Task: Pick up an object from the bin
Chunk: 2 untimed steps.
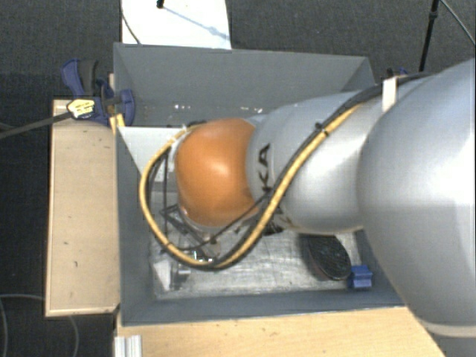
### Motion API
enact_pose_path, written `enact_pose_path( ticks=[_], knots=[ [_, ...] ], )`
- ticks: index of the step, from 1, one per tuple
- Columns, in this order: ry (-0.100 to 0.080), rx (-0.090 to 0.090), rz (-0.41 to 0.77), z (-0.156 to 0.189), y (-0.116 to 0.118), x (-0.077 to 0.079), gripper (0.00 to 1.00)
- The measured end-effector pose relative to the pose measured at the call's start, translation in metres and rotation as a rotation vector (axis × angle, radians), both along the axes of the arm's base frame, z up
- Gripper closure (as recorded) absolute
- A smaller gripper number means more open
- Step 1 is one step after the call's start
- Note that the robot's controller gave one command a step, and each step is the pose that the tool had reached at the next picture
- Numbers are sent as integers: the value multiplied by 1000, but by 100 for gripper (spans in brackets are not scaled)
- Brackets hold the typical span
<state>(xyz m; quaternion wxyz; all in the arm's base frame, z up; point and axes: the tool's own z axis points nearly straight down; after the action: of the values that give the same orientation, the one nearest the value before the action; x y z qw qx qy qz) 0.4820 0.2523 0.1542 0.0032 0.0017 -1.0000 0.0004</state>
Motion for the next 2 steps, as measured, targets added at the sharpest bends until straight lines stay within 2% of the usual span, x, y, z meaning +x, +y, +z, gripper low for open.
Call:
enact_pose_path(
  ticks=[1,2],
  knots=[
    [-6,1,228,-84,-39,11,0],
    [-13,-2,299,-53,-131,49,0]
  ],
)
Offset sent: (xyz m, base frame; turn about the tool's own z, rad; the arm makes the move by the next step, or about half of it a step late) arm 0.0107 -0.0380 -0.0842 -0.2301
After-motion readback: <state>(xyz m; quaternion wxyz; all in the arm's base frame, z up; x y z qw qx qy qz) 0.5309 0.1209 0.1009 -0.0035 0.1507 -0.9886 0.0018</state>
